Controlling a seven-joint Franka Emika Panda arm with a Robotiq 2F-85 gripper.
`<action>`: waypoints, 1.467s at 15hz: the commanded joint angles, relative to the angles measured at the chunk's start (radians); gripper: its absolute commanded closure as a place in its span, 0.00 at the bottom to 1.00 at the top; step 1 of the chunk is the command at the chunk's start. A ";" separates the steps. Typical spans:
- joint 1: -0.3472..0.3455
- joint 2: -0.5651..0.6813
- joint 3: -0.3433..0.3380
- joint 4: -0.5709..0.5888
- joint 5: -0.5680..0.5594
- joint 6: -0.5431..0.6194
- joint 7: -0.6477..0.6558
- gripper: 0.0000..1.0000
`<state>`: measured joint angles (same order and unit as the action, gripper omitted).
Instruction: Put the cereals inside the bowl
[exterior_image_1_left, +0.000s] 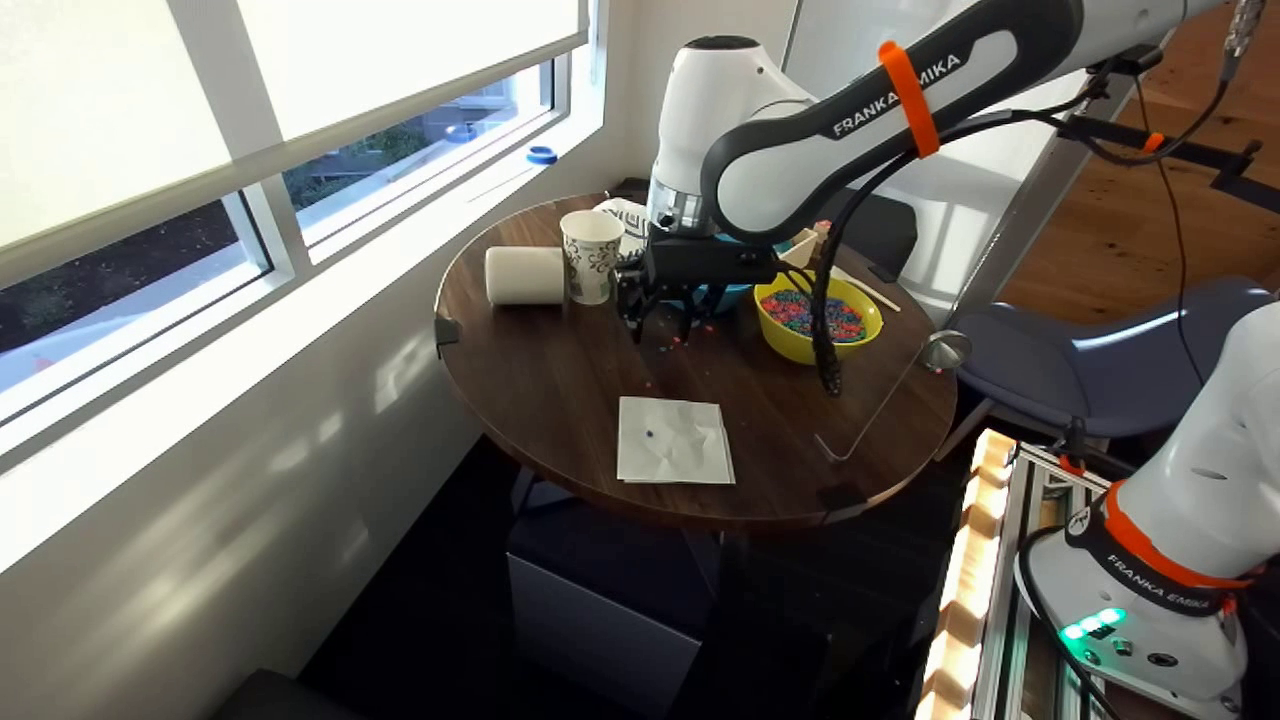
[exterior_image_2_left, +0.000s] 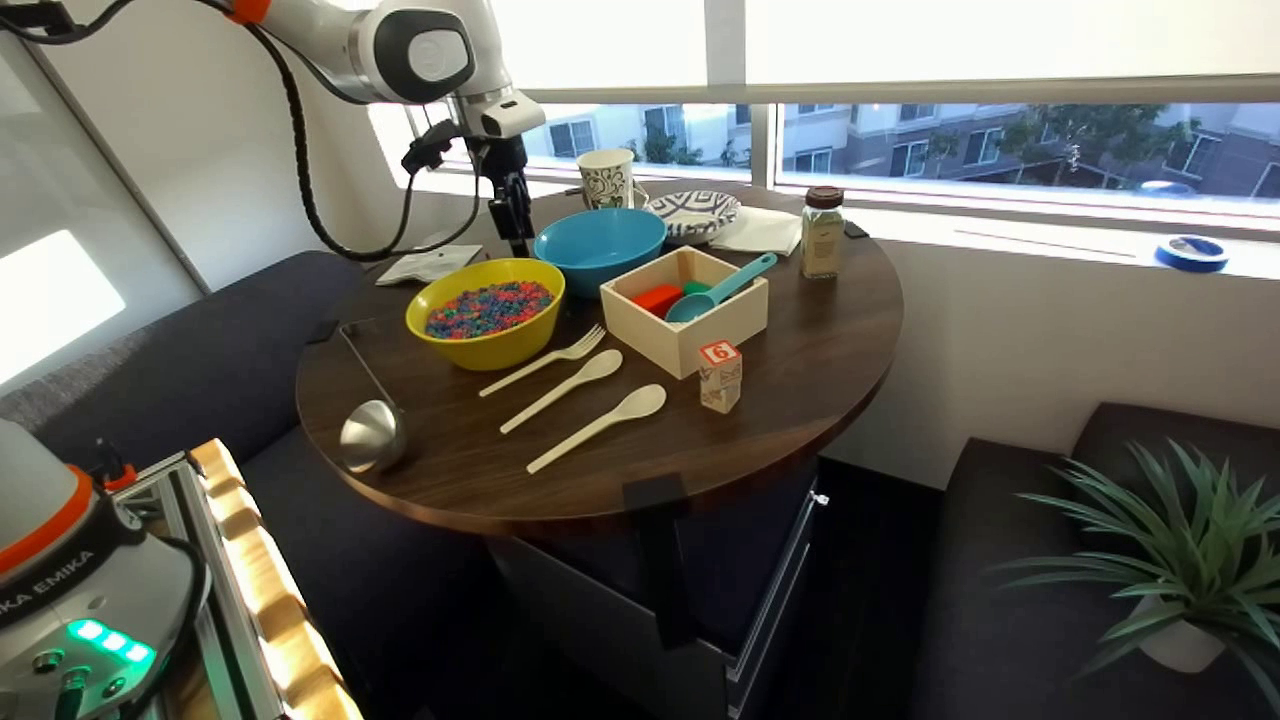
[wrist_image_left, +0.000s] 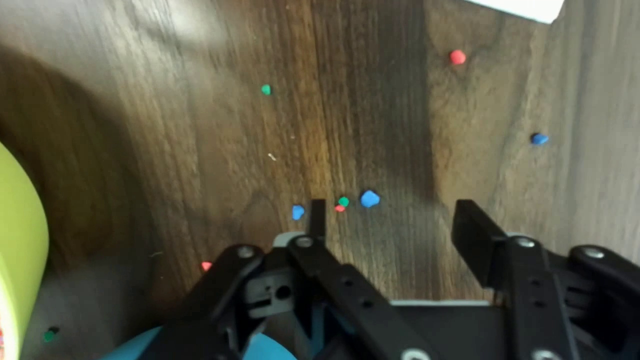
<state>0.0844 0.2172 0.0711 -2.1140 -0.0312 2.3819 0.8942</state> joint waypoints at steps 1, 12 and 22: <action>0.022 0.032 -0.022 0.021 0.002 -0.008 -0.006 0.41; 0.051 0.028 -0.041 0.017 -0.024 -0.008 0.012 0.98; 0.053 -0.214 -0.052 -0.116 -0.194 -0.071 0.178 0.96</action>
<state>0.1451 0.1198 0.0309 -2.1409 -0.1724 2.3495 1.0038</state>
